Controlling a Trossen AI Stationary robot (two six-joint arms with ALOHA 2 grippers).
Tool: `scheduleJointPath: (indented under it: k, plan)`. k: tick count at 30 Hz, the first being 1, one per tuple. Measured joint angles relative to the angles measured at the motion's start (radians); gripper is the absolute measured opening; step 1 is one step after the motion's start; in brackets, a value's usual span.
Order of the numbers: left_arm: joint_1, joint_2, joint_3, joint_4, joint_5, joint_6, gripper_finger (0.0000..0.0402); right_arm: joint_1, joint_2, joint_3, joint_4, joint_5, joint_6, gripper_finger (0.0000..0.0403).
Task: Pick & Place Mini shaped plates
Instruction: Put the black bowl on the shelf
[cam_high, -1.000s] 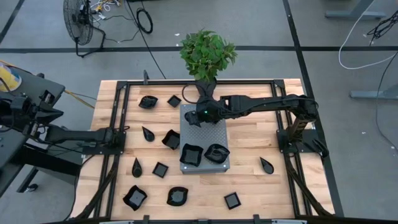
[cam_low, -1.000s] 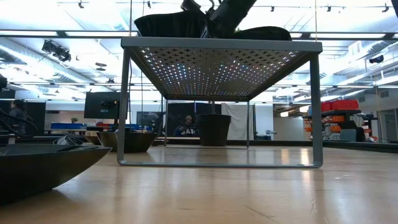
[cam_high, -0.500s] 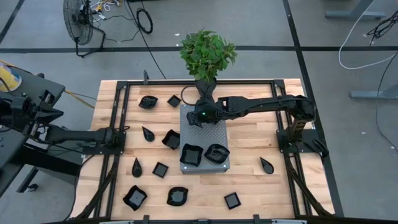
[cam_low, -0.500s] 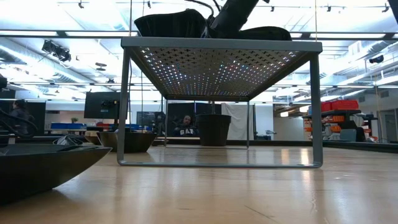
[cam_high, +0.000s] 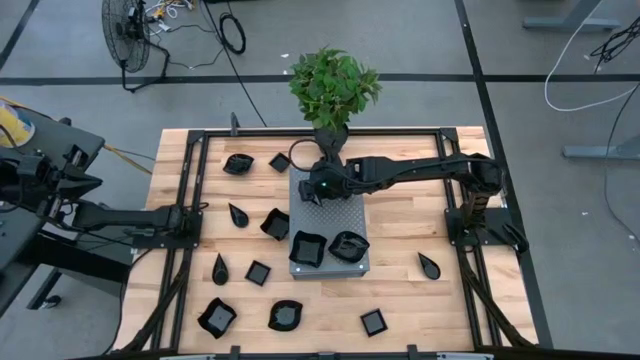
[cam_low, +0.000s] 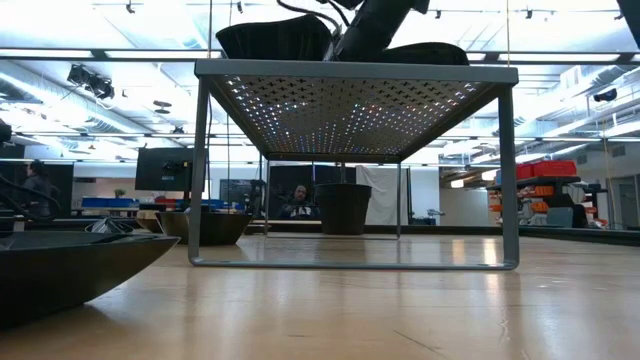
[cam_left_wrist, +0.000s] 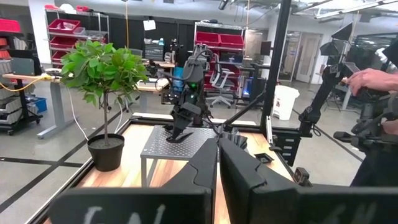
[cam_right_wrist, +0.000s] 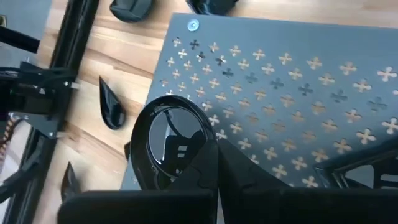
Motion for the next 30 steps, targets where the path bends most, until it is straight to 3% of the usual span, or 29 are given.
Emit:
scheduleJointPath:
  k: [30]
  plan:
    - [0.000, 0.000, 0.000, 0.000, 0.000, 0.000, 0.0023, -0.006, 0.014, 0.000, -0.004, 0.018, 0.000, 0.0000]
